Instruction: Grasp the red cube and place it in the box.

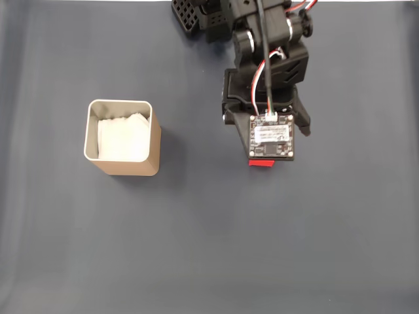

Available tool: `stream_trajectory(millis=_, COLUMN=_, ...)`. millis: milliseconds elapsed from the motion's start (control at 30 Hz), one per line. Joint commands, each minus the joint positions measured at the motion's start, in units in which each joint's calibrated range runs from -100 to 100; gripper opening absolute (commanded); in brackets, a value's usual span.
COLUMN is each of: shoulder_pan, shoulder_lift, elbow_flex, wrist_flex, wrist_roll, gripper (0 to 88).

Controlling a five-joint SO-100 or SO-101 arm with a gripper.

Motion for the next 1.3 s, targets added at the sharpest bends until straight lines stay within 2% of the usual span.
stream_trajectory(millis=0, shoulder_pan=0.9, shoulder_lift=-0.1, elbow_flex=1.0, wrist_flex=-2.1, wrist_roll=0.4, gripper=37.0)
stream_trajectory(millis=533, shoulder_pan=3.4, shoulder_lift=1.2, elbow_flex=8.0, wrist_flex=-12.8, wrist_roll=2.8, gripper=38.4)
stream_trajectory(millis=1267, shoulder_pan=3.7, shoulder_lift=5.8, elbow_flex=9.7, wrist_flex=-19.7, wrist_roll=3.8, gripper=38.6)
